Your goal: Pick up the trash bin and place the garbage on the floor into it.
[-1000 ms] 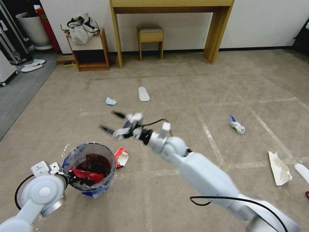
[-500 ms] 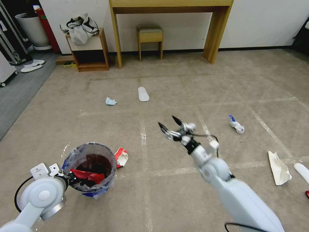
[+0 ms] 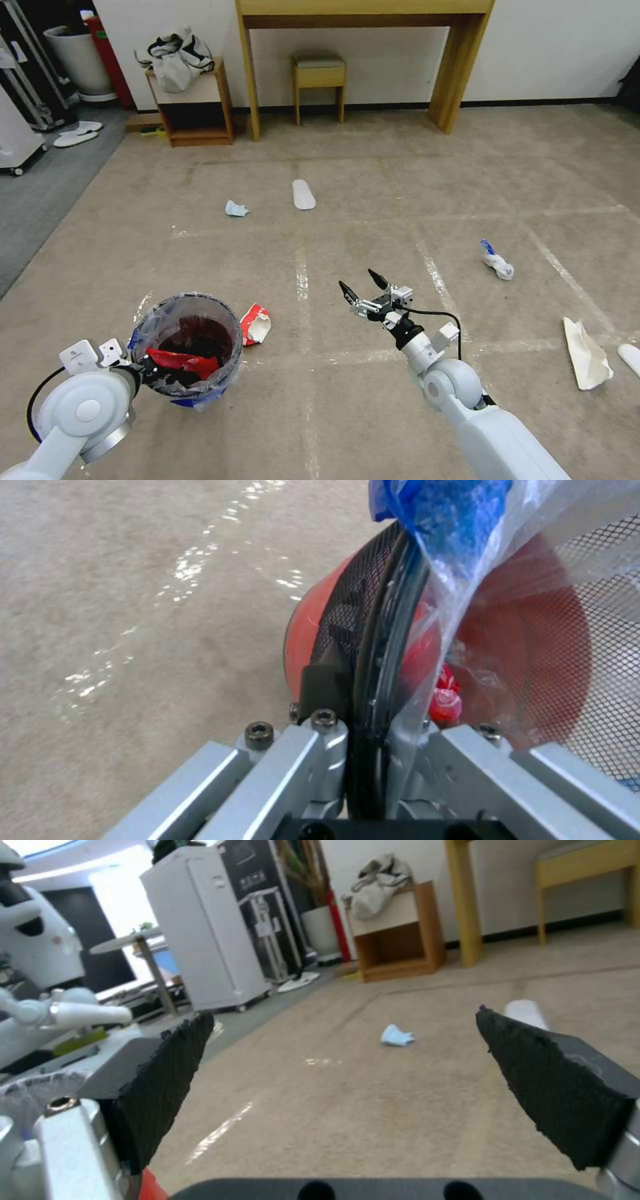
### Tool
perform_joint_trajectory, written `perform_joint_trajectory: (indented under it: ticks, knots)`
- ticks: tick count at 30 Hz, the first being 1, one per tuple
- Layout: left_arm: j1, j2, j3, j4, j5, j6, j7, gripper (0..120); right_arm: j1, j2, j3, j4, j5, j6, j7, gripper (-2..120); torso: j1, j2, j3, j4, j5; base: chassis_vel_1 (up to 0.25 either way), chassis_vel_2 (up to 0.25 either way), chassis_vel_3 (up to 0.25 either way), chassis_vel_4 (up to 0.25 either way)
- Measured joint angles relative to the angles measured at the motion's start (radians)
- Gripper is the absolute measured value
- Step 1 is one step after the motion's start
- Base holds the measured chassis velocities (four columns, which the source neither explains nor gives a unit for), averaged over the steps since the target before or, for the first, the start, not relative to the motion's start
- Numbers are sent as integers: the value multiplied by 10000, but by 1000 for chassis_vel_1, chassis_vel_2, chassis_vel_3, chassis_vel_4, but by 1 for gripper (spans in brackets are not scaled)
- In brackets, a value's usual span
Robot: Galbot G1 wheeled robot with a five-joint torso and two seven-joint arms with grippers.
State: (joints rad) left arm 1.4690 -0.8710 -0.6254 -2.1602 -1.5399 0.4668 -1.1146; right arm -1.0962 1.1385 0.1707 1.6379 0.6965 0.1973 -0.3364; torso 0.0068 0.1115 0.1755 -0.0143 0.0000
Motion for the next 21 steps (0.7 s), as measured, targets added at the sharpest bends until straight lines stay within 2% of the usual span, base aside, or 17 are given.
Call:
perform_joint_trajectory:
  ticks: [21]
  knots:
    - [186, 49, -195, -121, 171, -92, 34, 1, -70, 212, -98, 120, -528, -25, 345, 100, 0, 0, 1, 4, 0, 94, 86, 96, 91]
